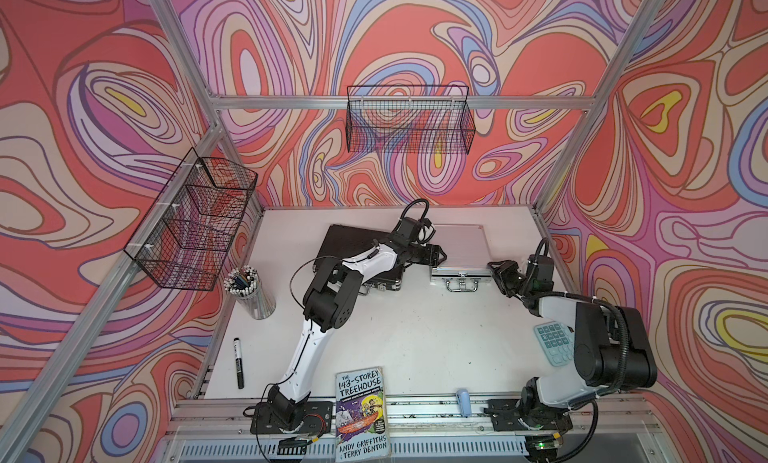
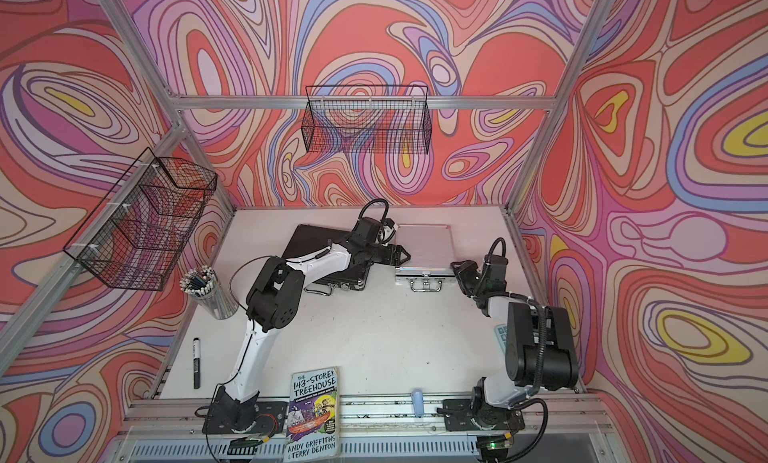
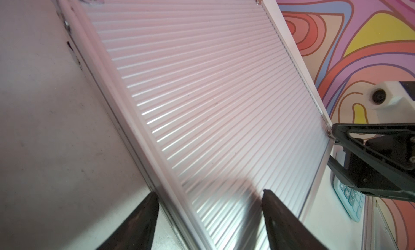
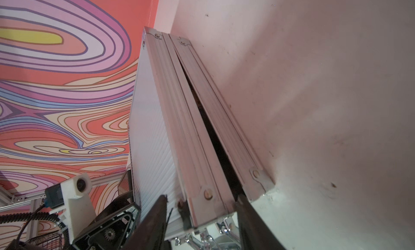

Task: Open the poker set cases
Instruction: Open the case lid on the poker set case.

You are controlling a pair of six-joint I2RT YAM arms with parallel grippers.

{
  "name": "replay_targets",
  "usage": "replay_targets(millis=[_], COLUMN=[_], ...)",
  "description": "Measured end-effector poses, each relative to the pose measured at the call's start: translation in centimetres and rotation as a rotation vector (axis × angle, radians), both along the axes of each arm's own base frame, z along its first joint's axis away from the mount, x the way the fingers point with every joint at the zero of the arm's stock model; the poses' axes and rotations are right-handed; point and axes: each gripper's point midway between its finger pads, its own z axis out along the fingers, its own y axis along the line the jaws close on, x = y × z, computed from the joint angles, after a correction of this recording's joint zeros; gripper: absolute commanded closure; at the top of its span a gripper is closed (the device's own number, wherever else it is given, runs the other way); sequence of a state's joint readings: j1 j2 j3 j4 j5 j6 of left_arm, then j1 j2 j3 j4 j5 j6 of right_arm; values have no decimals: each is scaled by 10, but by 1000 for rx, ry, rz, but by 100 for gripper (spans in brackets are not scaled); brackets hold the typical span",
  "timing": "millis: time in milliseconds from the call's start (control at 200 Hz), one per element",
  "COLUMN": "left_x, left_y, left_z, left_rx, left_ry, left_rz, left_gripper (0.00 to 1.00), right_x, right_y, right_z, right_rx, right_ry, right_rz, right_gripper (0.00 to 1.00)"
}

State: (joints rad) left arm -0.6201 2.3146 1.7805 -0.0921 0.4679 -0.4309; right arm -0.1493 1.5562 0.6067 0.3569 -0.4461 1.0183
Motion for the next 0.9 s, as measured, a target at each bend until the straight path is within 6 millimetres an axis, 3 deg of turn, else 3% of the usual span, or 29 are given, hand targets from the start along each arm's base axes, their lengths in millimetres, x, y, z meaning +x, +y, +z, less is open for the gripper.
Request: replay_targets(millis=[295,491,646,901], left_x=[-2,-9,-14,-34], left_y=[2,5,6,16], left_z=[7,21,48,115], left_rx=[-3,-18,-48,-115], left_ry=[-7,-18,-48,-160], left_rz=[2,3,-7,-26], left_gripper=[25,22,19,22], right_x=[5,7,8,16], right_y=[0,1,2,4], right_z=[8,13,18,44], right_rx=[40,49,36,11], right_ry=[-57,-79,-74,-119], right_rz=[-25,-18,-4,20], right_gripper=[49,51,51,51])
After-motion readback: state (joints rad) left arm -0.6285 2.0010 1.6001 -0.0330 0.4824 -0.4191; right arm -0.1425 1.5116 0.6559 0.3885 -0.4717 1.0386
